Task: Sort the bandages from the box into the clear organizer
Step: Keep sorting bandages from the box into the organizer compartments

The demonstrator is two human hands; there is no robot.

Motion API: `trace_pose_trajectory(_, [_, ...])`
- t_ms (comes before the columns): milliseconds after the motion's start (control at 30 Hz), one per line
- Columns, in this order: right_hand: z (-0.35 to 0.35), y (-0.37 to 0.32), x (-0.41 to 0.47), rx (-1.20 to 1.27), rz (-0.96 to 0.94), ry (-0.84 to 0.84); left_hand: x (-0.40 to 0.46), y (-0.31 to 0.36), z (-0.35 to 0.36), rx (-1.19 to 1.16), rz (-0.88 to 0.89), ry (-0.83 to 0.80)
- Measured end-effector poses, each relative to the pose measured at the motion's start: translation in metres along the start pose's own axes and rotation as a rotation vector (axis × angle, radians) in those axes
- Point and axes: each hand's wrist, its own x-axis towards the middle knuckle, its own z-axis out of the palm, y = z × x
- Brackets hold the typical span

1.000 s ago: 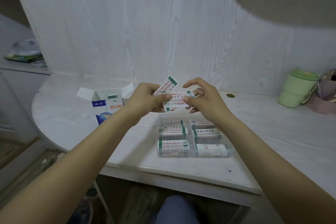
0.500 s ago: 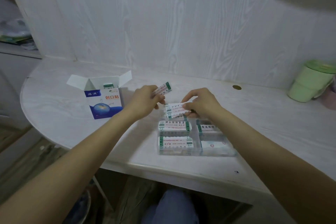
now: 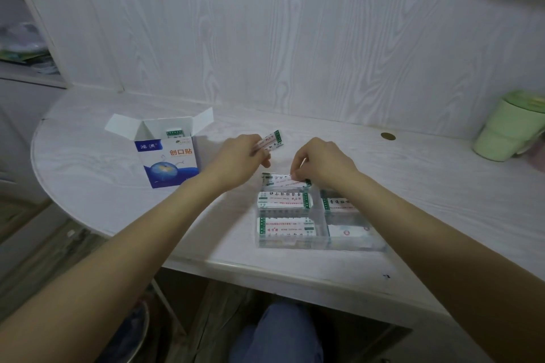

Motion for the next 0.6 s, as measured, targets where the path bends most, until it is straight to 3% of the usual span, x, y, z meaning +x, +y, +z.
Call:
trace_pose_trajectory(267, [0.0034,-0.0089,-0.0016,-0.209,-0.053,0.040,-0.0004,0.0050,0.0019,0.184,0.086,-0.036])
trace_pose_trajectory(600, [0.0012,-0.0039,-0.0039,-0.151,-0.085,0.031,0.0008,0.0041,0.0052,0.205,0.090,-0.148])
